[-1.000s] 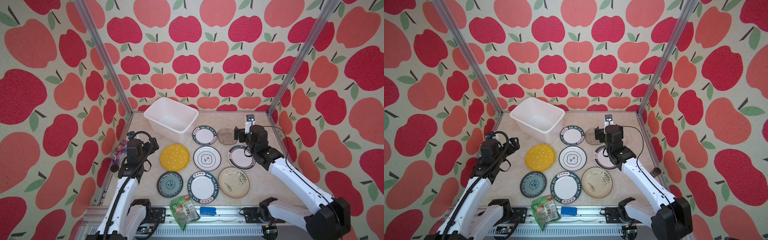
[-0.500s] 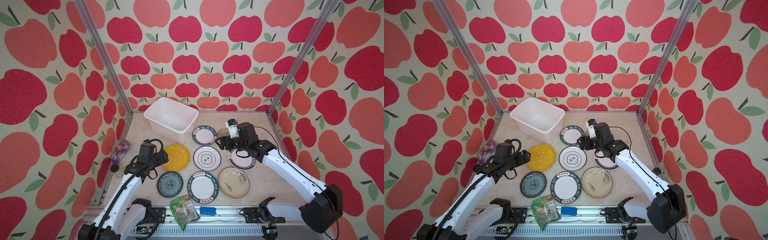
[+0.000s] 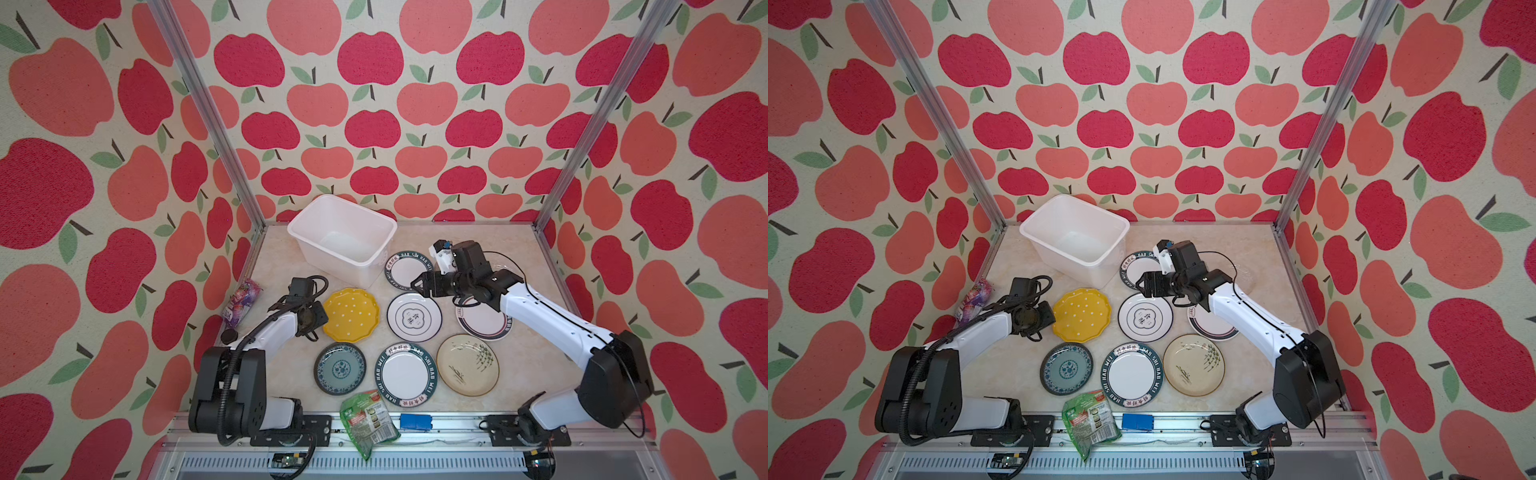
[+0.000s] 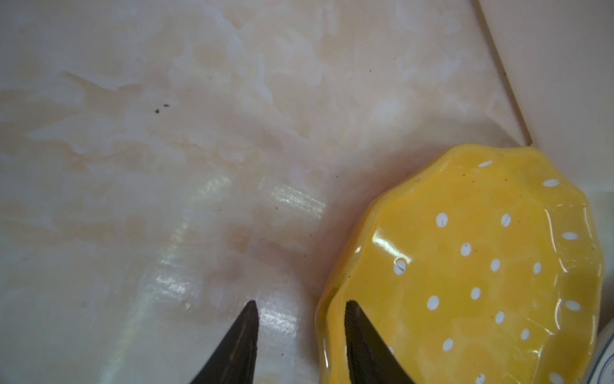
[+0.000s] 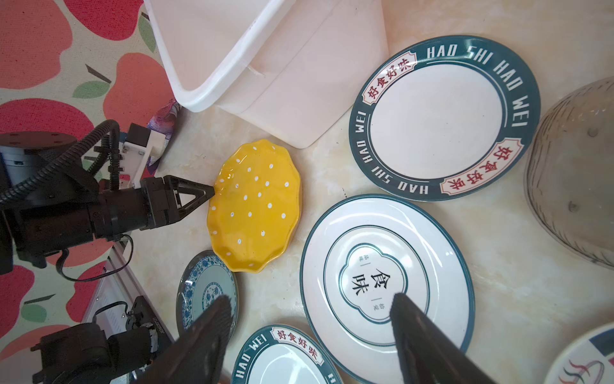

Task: Place the plates into the plastic bin on the countertop
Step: Pick up the plate from the center of the table.

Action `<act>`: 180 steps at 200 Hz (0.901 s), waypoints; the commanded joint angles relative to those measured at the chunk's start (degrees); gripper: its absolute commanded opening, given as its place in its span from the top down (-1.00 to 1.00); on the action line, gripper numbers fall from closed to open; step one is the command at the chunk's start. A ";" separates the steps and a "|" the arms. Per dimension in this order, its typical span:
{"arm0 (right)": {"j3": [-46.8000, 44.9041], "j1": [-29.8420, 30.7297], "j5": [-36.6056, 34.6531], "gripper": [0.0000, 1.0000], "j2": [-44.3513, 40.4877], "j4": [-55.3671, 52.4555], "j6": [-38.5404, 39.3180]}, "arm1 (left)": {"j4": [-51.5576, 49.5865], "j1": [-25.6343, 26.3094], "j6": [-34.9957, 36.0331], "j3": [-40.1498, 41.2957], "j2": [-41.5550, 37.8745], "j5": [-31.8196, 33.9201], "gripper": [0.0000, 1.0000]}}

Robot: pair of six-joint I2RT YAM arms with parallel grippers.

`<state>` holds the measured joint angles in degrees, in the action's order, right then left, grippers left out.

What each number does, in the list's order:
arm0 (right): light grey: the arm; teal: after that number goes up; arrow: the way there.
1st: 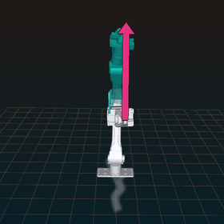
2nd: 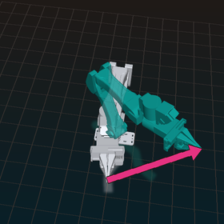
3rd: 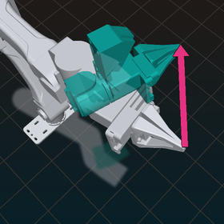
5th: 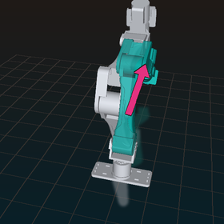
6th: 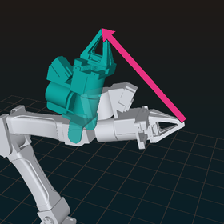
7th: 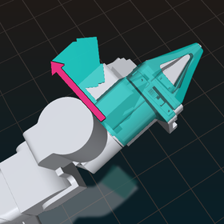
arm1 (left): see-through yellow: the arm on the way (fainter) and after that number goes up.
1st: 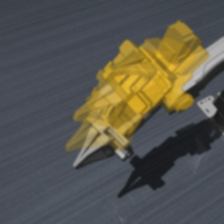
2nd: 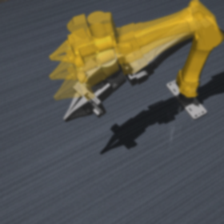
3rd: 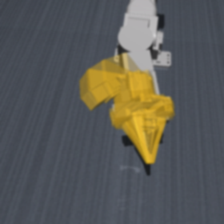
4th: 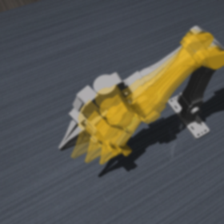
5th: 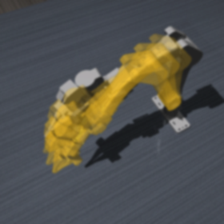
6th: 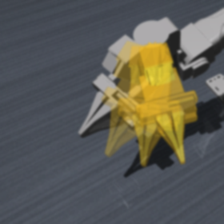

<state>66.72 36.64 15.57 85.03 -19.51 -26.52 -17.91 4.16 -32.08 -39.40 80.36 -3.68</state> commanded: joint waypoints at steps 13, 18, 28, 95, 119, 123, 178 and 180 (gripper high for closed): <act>4.29 0.19 4.67 -0.57 3.04 1.17 -2.48 | 5.82 -2.53 -0.64 -1.21 2.78 -4.50 0.19; 4.82 0.18 6.32 -0.56 3.83 1.64 -3.09 | 6.23 -2.51 -0.56 -1.14 3.02 -4.79 0.20; 5.60 0.26 8.94 -0.52 5.47 2.65 -4.68 | 6.86 -2.69 -0.38 -1.25 3.61 -5.04 0.20; 13.29 2.33 13.99 -0.28 15.60 -0.24 -7.46 | 7.72 -2.67 1.49 -2.35 8.10 -8.64 0.40; 14.41 2.64 13.61 -0.27 17.32 -2.11 -7.55 | 7.45 -2.67 1.93 -2.26 8.33 -8.74 0.42; 14.41 2.64 13.61 -0.27 17.55 -2.24 -7.58 | 7.39 -2.67 1.99 -2.26 8.28 -8.72 0.42; 17.82 3.15 11.55 -0.13 23.98 -7.28 -3.59 | 7.87 -2.69 3.37 -2.26 7.60 -10.29 0.49; 18.01 3.21 11.40 -0.13 24.31 -7.54 -3.31 | 7.95 -2.68 3.45 -2.26 7.60 -10.33 0.49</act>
<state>82.06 39.11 28.08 105.86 -21.91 -32.80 -9.72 1.76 -29.41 -40.82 87.85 -13.13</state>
